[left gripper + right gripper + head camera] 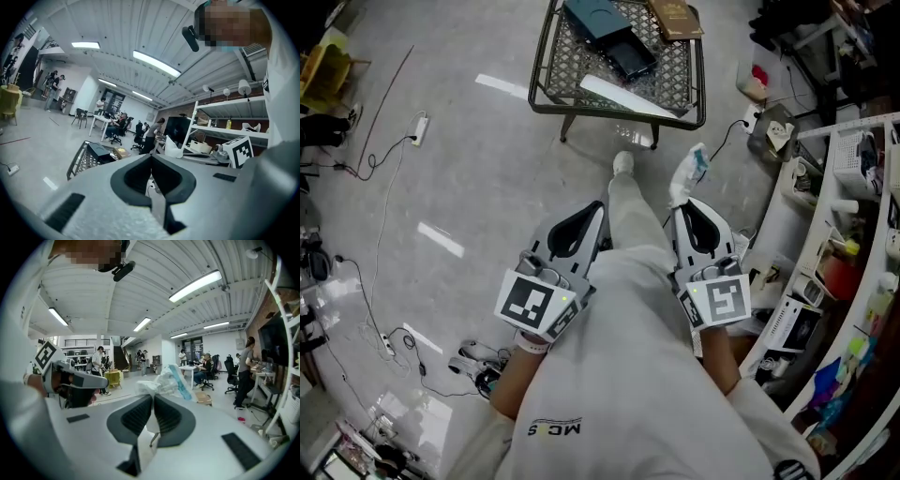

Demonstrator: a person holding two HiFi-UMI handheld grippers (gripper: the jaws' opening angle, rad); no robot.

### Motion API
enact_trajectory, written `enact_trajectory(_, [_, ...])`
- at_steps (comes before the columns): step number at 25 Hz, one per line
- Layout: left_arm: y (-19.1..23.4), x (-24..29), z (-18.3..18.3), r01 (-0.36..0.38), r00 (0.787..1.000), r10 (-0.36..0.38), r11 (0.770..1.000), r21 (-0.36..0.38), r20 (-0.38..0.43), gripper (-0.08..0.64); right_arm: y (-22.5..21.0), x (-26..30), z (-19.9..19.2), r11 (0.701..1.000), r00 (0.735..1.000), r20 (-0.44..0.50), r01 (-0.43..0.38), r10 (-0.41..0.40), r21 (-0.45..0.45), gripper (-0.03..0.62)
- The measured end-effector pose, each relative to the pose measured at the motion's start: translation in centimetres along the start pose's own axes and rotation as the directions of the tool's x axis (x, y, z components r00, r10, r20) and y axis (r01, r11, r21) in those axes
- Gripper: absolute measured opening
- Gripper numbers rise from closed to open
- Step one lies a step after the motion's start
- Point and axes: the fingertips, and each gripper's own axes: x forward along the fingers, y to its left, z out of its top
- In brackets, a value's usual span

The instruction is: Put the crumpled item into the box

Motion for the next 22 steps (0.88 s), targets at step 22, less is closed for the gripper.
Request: enact_trajectory(22, [18.1,24.5,10.0,-0.095,0.991,0.096,0.995,0.021,-0.089,0.021,-17.4,29.5,5.9,0.989,0.991,-0.007,-0.134,0.135,0.066,0.034])
